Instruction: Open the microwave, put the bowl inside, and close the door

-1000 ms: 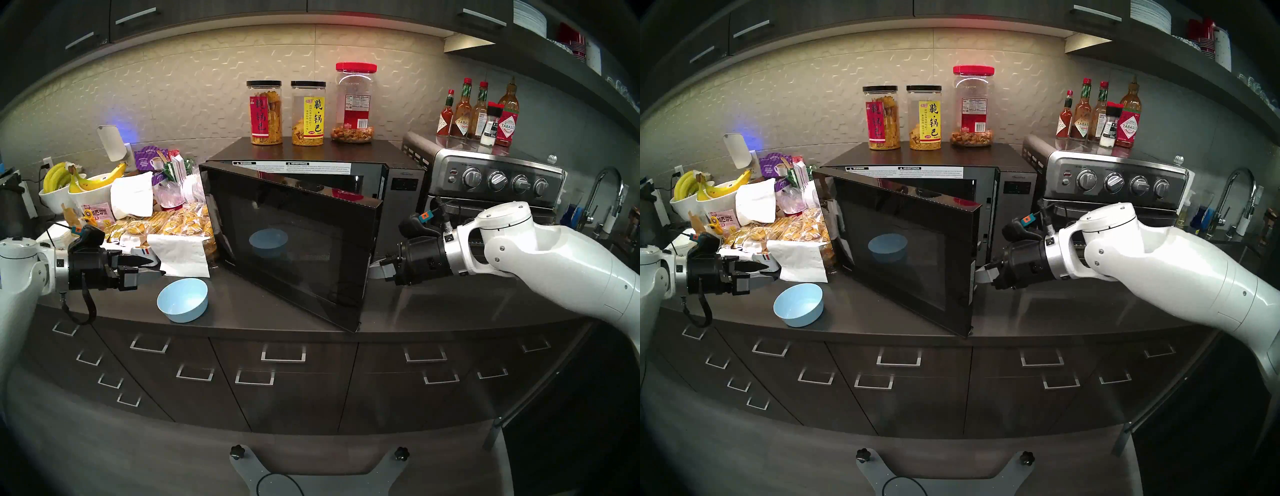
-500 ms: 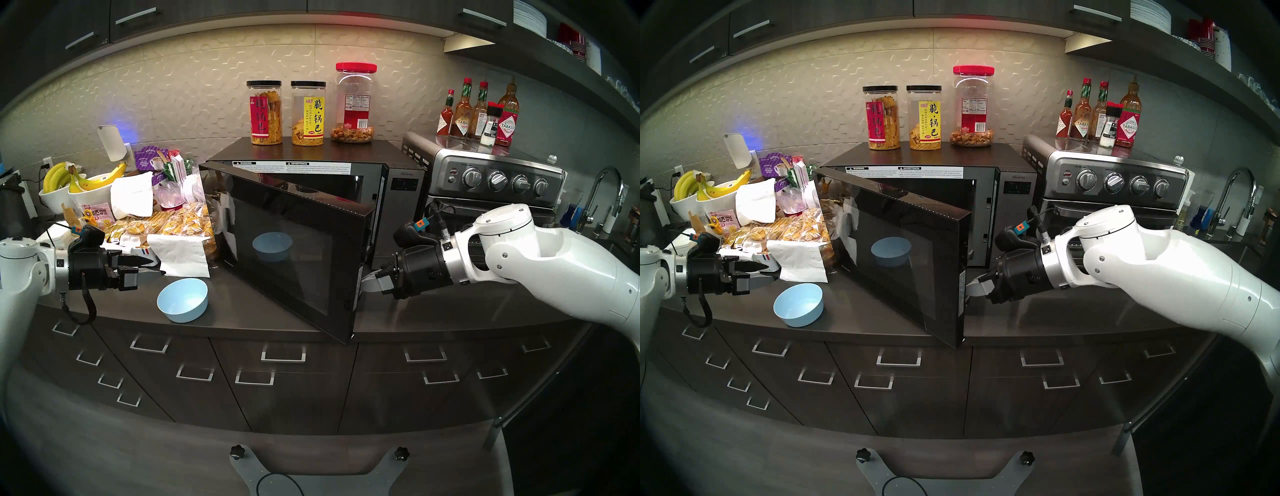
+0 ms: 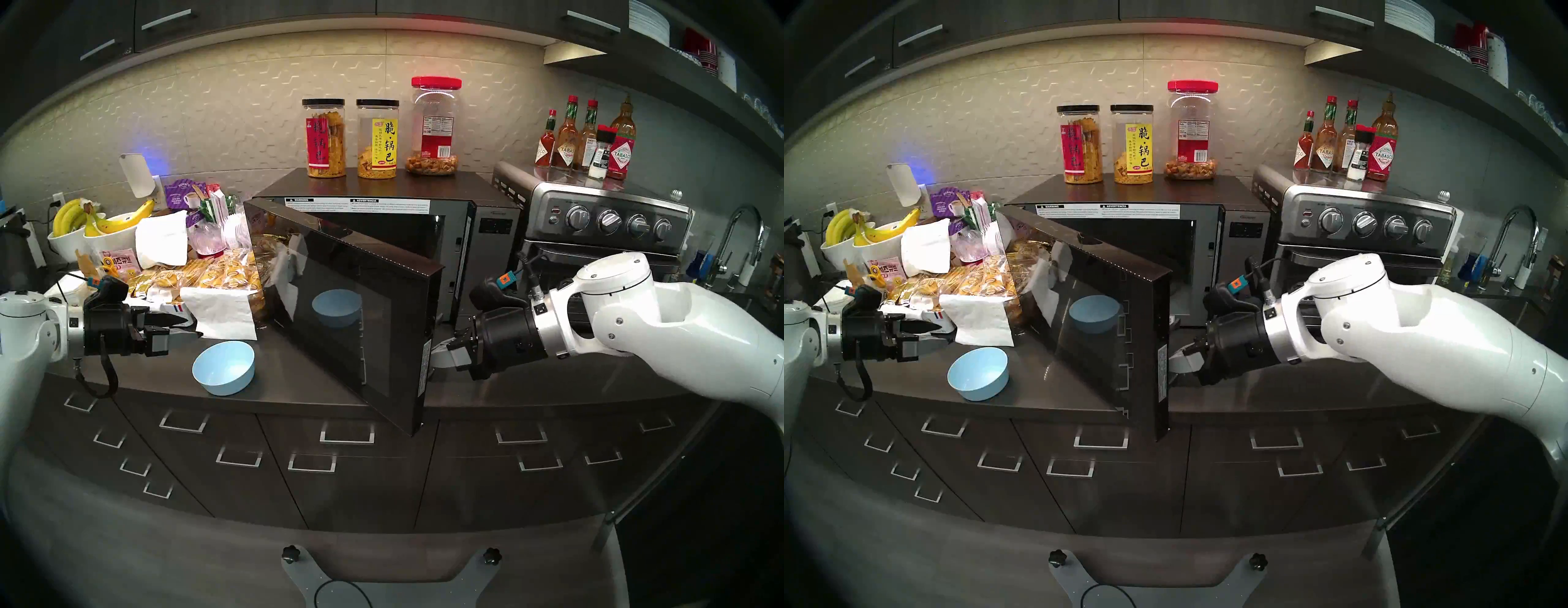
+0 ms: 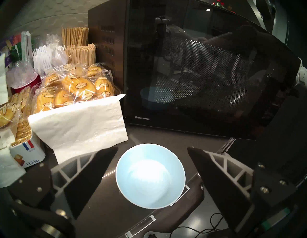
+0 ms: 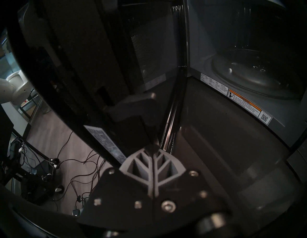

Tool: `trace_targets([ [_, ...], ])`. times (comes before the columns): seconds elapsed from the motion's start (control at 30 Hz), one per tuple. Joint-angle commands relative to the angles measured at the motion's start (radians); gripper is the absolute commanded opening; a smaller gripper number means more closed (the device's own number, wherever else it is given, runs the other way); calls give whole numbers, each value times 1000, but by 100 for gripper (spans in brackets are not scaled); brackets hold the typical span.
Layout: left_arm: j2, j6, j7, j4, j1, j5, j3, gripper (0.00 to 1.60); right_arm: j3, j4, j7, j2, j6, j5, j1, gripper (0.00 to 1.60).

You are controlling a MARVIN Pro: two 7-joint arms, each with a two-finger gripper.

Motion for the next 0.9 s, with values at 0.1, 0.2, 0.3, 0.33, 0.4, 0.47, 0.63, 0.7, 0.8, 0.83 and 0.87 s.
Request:
trace_targets([
  [0.1,4,1,1,-6,-6,-2,-16,160,12,-57,-44,-25,8,36,7,0],
  [0.2,4,1,1,-6,-6,-2,-16,160,11,-70,-55,-29,10,45,5,0],
  [0.3,4,1,1,-6,-6,-2,-16,160,12,-87,-68,-30,11,57,4,0],
  [0.33,4,1,1,-6,-6,-2,-16,160,12,-91,-72,-30,12,60,3,0],
  [0.4,4,1,1,-6,-6,-2,-16,160,11,-100,-82,-31,13,66,2,0],
  [0.47,4,1,1,-6,-6,-2,-16,160,11,-105,-88,-33,14,72,1,0],
  [0.63,4,1,1,-6,-6,-2,-16,160,9,-117,-101,-39,17,84,-1,0],
  [0.7,4,1,1,-6,-6,-2,-16,160,6,-124,-109,-44,18,87,-3,0],
  [0.8,4,1,1,-6,-6,-2,-16,160,2,-132,-122,-55,18,91,-7,0],
  [0.83,4,1,1,-6,-6,-2,-16,160,2,-135,-128,-59,19,94,-7,0],
  [0.87,4,1,1,-6,-6,-2,-16,160,2,-138,-132,-63,20,97,-7,0],
])
